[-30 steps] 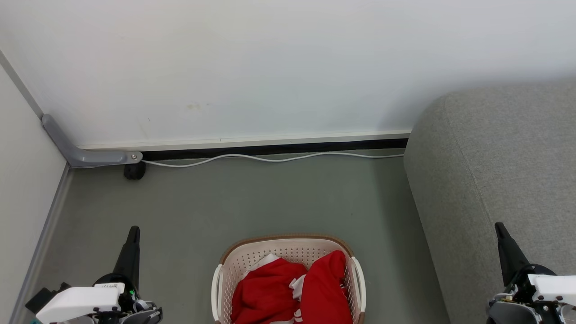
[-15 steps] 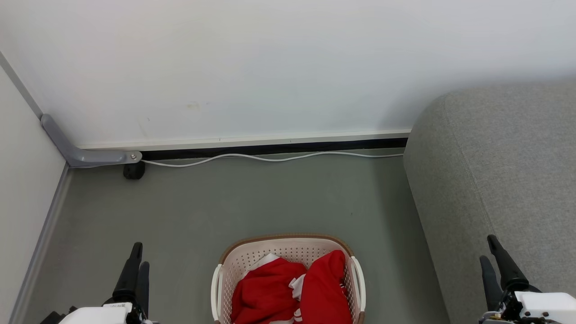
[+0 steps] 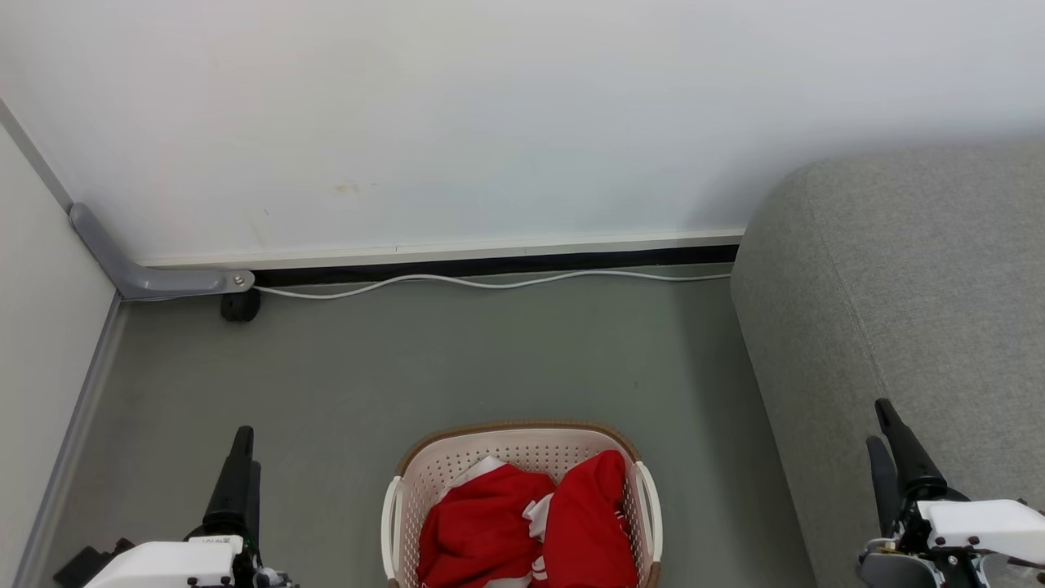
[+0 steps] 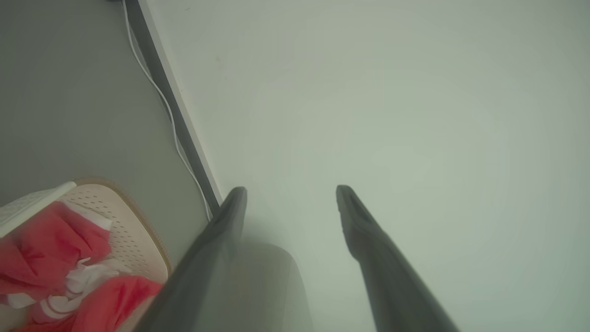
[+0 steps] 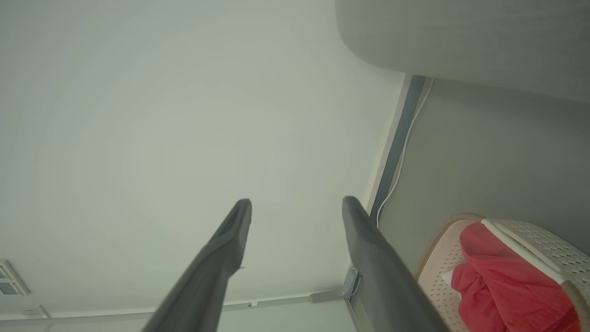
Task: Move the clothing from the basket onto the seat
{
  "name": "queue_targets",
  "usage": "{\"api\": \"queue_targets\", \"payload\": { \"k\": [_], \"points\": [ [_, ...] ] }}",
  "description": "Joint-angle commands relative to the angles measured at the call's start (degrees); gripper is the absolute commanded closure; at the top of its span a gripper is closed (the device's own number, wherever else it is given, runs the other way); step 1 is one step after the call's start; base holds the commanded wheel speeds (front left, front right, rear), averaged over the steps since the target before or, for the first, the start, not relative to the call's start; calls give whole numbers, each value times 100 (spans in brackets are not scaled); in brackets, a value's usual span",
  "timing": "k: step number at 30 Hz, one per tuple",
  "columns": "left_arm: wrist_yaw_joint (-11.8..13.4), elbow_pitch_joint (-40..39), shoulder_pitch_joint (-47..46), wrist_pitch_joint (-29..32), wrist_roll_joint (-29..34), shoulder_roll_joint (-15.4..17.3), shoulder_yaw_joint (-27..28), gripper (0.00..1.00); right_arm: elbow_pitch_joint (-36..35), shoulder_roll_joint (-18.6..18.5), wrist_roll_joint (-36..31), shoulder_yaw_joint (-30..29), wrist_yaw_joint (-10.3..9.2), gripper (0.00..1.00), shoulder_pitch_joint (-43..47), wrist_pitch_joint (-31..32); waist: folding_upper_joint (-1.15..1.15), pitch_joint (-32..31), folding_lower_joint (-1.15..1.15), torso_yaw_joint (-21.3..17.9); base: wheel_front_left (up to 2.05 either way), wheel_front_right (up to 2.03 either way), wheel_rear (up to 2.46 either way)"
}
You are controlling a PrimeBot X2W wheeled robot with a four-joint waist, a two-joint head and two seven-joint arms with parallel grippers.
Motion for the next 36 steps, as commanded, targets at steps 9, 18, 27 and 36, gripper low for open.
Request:
{"api": "queue_targets", "payload": {
  "k": [9, 18, 27, 36],
  "points": [
    [-18, -139, -483, -189, 740, 172, -38, 0, -48, -136, -714, 96, 20, 0, -460, -245, 0, 29, -1, -19, 0, 0, 0],
    [-18, -121, -570, -323, 1425, 246, -113, 0, 3, -181, -1385, 193, 21, 0, -590, -380, 0, 57, -1, -35, 0, 0, 0],
    [-19, -105, -672, -475, 2246, 341, -192, 0, 130, -233, -2216, 331, 21, 0, -753, -531, 0, 85, -1, -44, 0, 0, 0],
    [-20, -59, -734, -626, 2965, 430, -299, 0, 268, -257, -2914, 492, 22, 0, -881, -682, 0, 83, -1, -74, 0, 0, 0]
  ]
}}
